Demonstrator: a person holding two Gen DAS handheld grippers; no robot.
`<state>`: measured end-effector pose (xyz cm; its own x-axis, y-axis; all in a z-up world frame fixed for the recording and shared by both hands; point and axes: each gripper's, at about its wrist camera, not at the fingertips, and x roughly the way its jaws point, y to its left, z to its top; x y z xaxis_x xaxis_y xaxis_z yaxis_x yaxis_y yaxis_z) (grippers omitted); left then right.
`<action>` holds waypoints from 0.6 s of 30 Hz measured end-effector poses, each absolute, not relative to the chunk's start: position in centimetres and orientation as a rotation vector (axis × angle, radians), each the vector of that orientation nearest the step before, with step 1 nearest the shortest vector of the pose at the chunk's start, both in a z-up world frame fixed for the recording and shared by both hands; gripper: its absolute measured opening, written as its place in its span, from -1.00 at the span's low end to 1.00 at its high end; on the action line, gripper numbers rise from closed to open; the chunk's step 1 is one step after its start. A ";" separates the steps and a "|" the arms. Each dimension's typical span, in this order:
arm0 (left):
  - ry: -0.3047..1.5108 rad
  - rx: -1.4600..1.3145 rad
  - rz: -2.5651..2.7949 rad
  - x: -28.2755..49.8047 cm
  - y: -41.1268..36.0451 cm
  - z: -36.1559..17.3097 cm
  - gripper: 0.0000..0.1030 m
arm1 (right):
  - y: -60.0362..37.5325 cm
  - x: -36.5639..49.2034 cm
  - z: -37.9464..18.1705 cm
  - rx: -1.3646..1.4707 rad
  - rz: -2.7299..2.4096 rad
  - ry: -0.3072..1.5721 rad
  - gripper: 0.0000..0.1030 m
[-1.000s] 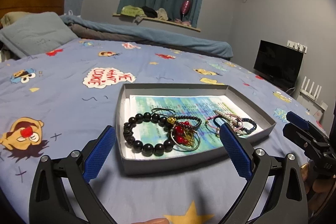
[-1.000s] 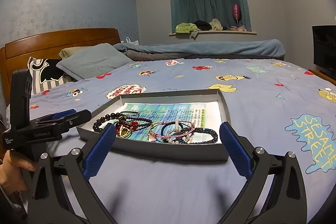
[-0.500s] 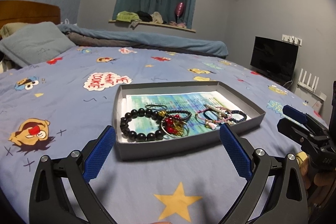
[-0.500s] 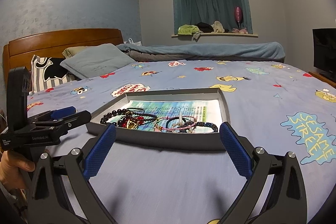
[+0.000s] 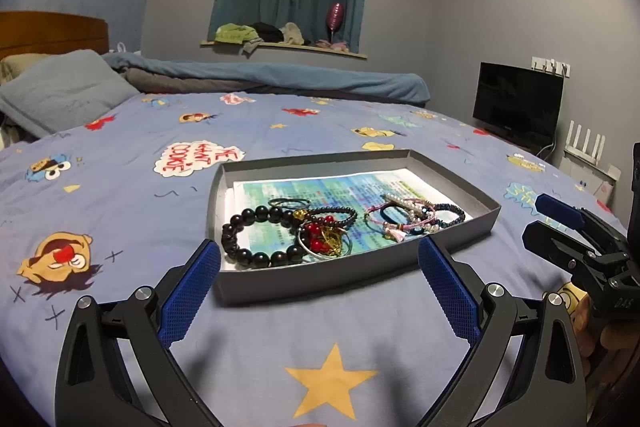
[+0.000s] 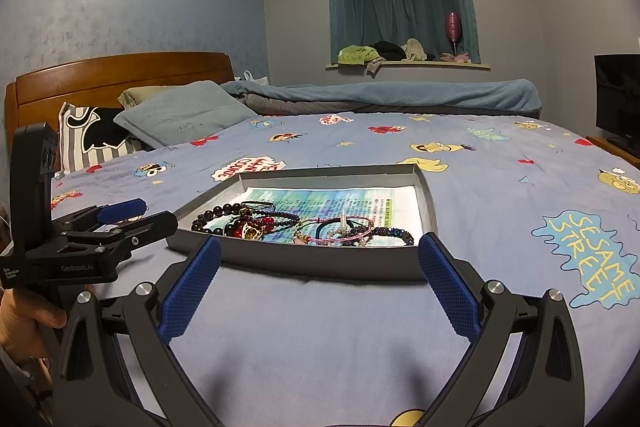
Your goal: Organize jewelry
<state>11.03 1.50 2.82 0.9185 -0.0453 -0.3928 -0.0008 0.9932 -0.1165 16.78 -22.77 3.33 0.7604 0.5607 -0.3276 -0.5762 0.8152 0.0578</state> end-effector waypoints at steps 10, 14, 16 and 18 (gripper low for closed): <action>0.407 -0.115 -0.021 11.0 1.5 2.8 0.90 | -22.8 16.8 3.2 -0.048 0.619 0.345 0.89; 0.408 -0.115 -0.022 11.0 1.5 2.7 0.90 | -22.7 16.9 3.2 -0.047 0.619 0.345 0.89; 0.408 -0.115 -0.022 11.1 1.5 2.7 0.90 | -22.7 16.9 3.2 -0.048 0.619 0.347 0.89; 0.409 -0.115 -0.022 11.0 1.5 2.7 0.90 | -22.7 16.9 3.2 -0.048 0.619 0.346 0.89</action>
<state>11.03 1.51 2.74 0.9176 -0.0450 -0.3950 -0.0014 0.9932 -0.1164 16.88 -22.74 3.24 0.7591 0.5600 -0.3318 -0.5761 0.8153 0.0581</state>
